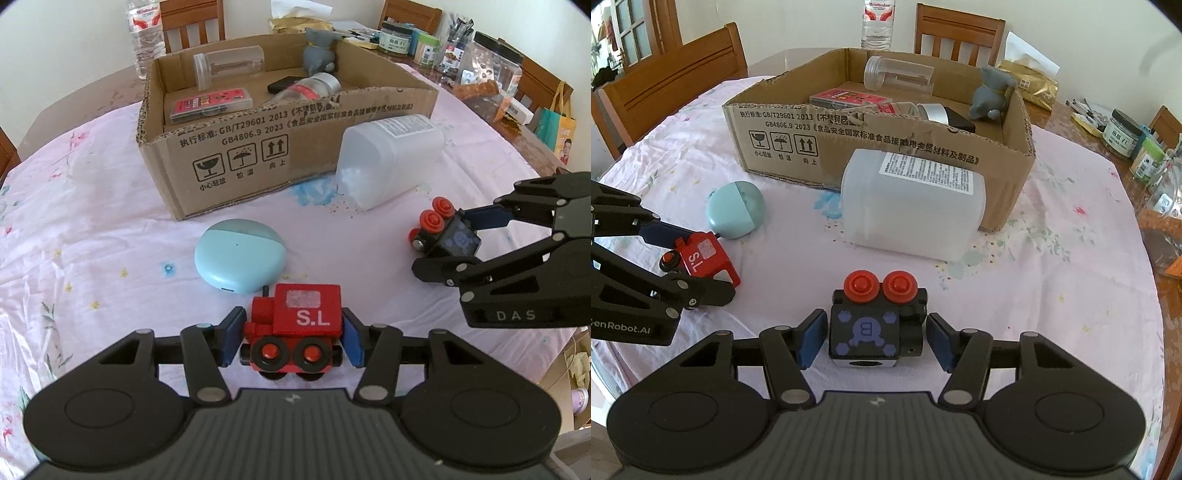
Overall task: Organize rigid objects
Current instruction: 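Lift the red train with the left gripper while the right gripper carries the block toward the box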
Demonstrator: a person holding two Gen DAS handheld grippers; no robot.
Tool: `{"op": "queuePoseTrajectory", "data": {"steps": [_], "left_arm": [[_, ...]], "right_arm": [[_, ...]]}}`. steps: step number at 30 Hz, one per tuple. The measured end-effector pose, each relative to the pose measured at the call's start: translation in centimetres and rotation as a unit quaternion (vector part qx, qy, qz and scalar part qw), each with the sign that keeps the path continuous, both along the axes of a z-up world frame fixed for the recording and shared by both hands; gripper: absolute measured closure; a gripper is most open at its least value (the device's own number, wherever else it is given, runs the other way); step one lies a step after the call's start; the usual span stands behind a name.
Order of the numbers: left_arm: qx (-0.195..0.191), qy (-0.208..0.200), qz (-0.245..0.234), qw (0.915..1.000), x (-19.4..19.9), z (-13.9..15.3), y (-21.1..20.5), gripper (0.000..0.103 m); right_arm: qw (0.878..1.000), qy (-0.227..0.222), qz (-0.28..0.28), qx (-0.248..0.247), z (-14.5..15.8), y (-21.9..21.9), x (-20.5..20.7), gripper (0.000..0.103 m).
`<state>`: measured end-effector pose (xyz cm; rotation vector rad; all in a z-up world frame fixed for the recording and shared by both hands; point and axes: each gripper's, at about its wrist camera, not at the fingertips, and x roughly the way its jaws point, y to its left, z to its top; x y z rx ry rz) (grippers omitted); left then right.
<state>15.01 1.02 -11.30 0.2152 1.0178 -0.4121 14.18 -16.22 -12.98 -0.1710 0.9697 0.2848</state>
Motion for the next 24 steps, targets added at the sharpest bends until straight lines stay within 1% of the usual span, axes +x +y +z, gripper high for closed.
{"op": "queuePoseTrajectory", "data": {"steps": [2, 3, 4, 10, 16, 21, 24], "left_arm": [[0.002, 0.002, 0.002, 1.0, 0.0, 0.0, -0.1, 0.05], [0.002, 0.002, 0.002, 1.0, 0.0, 0.0, 0.0, 0.051], [0.002, 0.003, 0.002, 1.0, 0.0, 0.0, 0.0, 0.051], [0.005, 0.009, -0.009, 0.9999, 0.2, 0.2, 0.1, 0.051], [0.005, 0.01, -0.027, 0.9996, 0.4, 1.1, 0.7, 0.051], [-0.002, 0.017, -0.039, 0.9991, 0.5, 2.1, 1.2, 0.051], [-0.005, 0.017, -0.046, 0.9988, 0.5, 3.1, 1.5, 0.051]], "right_arm": [[1.0, -0.001, 0.001, 0.001, 0.1, 0.1, 0.0, 0.042], [1.0, -0.002, 0.001, 0.0, 0.1, 0.1, 0.0, 0.046], [1.0, -0.001, 0.001, 0.0, 0.1, 0.1, 0.1, 0.047], [1.0, 0.004, 0.009, -0.01, 0.4, 0.1, 0.2, 0.047], [1.0, 0.002, 0.017, -0.009, 1.5, -0.5, -0.1, 0.047], [1.0, -0.002, 0.028, -0.007, 3.3, -1.2, -0.3, 0.047], [0.999, -0.01, 0.035, -0.006, 4.8, -1.7, 0.0, 0.047]]}}
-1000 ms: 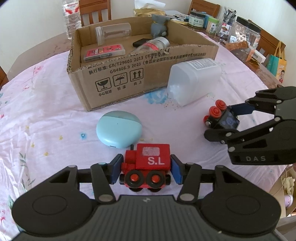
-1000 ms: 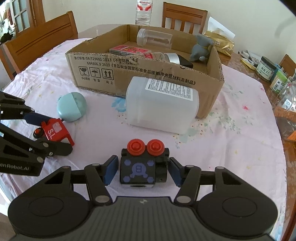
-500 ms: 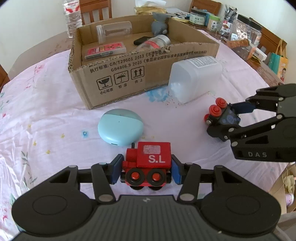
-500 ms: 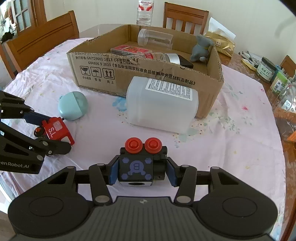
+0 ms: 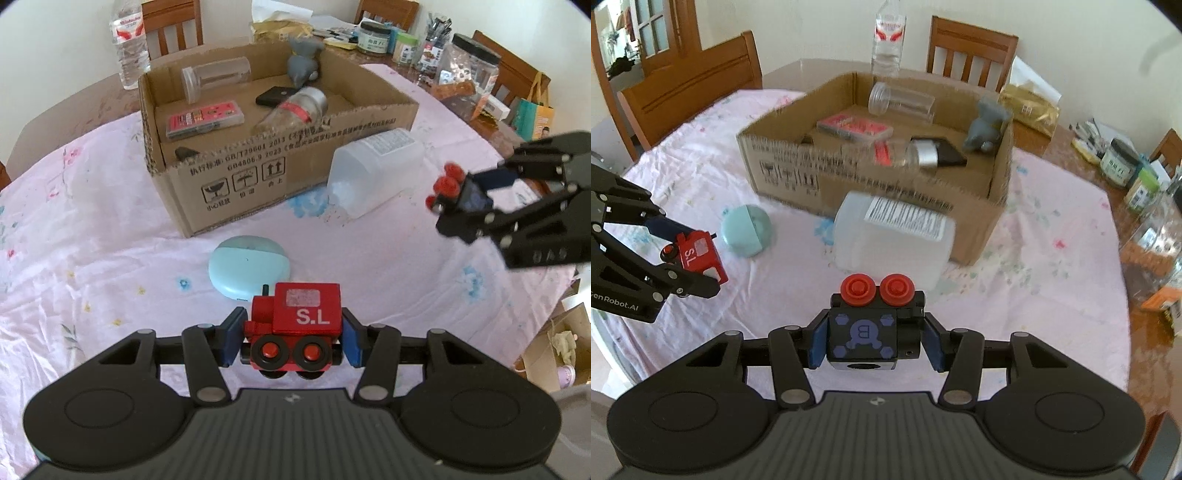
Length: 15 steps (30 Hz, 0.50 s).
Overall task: Organize rigid objects
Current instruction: 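Lift the red train with the left gripper while the right gripper carries the block toward the box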
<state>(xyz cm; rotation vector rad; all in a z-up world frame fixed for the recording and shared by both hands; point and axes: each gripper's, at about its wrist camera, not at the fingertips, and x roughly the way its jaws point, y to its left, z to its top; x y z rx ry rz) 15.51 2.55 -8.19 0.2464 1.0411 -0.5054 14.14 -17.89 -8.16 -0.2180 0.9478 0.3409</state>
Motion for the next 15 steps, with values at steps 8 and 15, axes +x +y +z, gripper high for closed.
{"op": "queuePoseTrajectory", "data": {"steps": [8, 15], "left_arm": [[-0.018, -0.016, 0.004, 0.9997, 0.5, 2.8, 1.2, 0.051], [-0.025, -0.038, 0.022, 0.9987, 1.2, 5.0, 1.9, 0.051]], "right_arm": [[0.998, -0.064, 0.015, 0.003, 4.8, -0.9, 3.4, 0.047], [0.996, -0.091, 0.017, 0.01, 5.8, -0.7, 8.0, 0.047]]}}
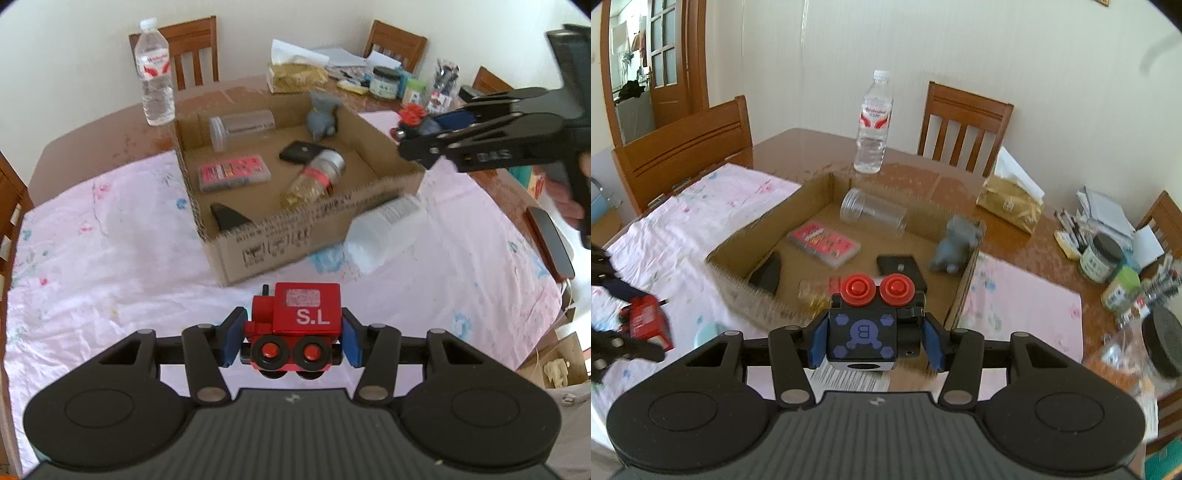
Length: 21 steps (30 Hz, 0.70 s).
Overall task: Organize rigid objects
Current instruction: 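Lift the red train with the left gripper while the right gripper carries the block toward the box, then lower the black block into the box and open the right gripper while the left gripper carries the train over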
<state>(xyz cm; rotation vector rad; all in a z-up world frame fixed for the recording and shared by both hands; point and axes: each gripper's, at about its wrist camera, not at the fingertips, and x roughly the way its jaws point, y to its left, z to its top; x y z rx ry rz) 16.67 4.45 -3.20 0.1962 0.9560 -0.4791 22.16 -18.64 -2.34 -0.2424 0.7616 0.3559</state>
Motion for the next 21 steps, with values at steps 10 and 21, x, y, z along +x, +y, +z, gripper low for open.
{"op": "queuePoseTrajectory", "data": {"steps": [10, 21], "left_arm": [[0.007, -0.025, 0.014, 0.9996, 0.9, 1.7, 0.0, 0.051], [0.004, -0.047, -0.004, 0.9989, 3.7, 3.4, -1.1, 0.051]], "right_arm": [[1.0, 0.001, -0.017, 0.011, -0.7, -0.2, 1.4, 0.004], [0.999, 0.019, -0.038, 0.013, -0.3, -0.4, -1.0, 0.0]]}}
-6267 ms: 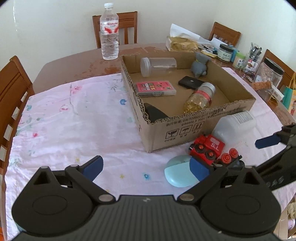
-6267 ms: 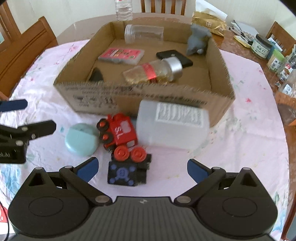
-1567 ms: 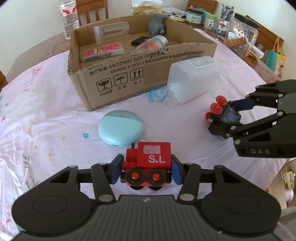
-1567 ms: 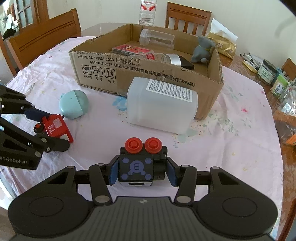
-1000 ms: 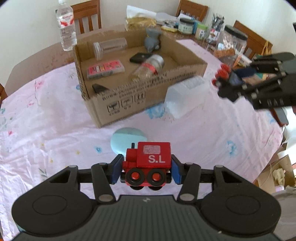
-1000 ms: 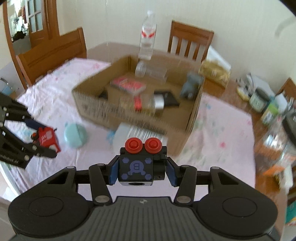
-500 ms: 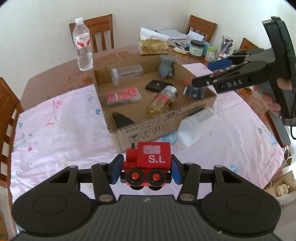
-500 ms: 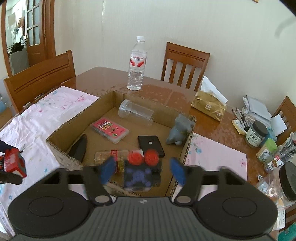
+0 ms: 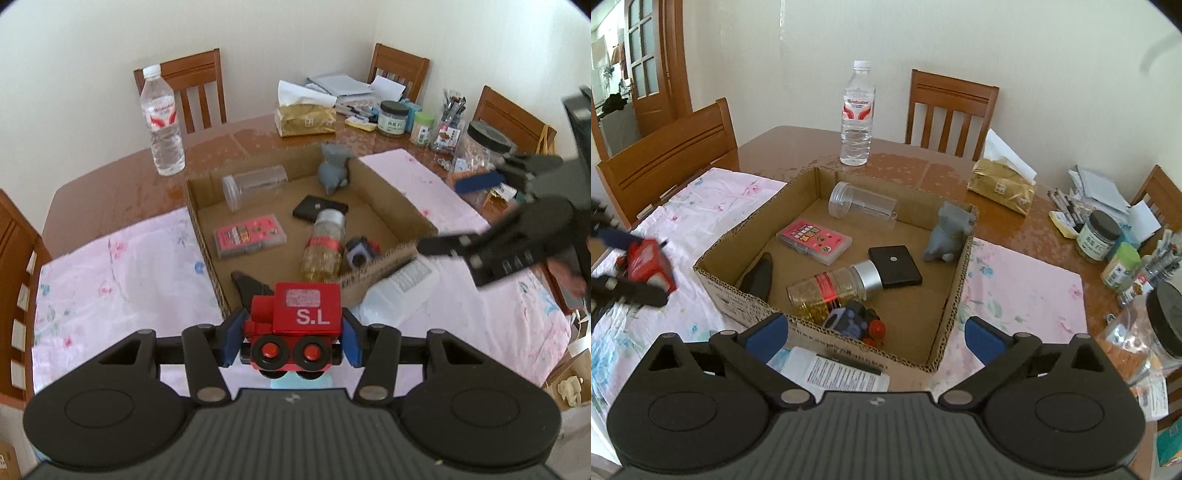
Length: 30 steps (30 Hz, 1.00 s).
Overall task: Organize rigid objects
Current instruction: 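Lower the black block into the box and open the right gripper while the left gripper carries the train over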
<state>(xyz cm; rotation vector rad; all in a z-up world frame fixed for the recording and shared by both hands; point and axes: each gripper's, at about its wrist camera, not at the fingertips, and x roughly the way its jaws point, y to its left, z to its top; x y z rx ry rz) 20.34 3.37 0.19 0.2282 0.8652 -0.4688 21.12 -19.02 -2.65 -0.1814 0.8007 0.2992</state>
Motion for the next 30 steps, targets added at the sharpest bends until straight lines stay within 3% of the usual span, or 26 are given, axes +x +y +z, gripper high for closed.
{"op": "queuePoseTrajectory", "data": {"steps": [7, 19, 20, 23, 24, 30], "left_arm": [[0.009, -0.018, -0.008, 0.9998, 3.9, 0.2, -1.1, 0.051], [0.022, -0.007, 0.004, 0.9997, 11.0, -3.4, -2.7, 0.051], [0.018, -0.008, 0.005, 0.9998, 11.3, -3.5, -2.7, 0.049], [0.015, -0.011, 0.012, 0.9998, 11.7, -3.5, -2.7, 0.0], [0.013, -0.027, 0.022, 0.9993, 11.4, -3.3, -2.4, 0.001], [0.025, -0.04, 0.036, 0.9982, 9.6, -2.7, -1.5, 0.001]], "right_arm": [[1.0, -0.004, -0.02, 0.012, 0.6, -0.2, -1.6, 0.0], [0.998, -0.003, -0.056, -0.004, 0.9, -0.7, -3.6, 0.0], [0.998, -0.002, -0.059, -0.006, 0.8, -0.8, -3.7, 0.0], [0.998, 0.002, -0.068, -0.01, 0.7, -1.1, -4.2, 0.0], [0.997, 0.002, -0.07, -0.011, 0.7, -1.2, -4.4, 0.0], [0.997, 0.007, -0.078, -0.013, 0.3, -1.2, -4.6, 0.0]]}}
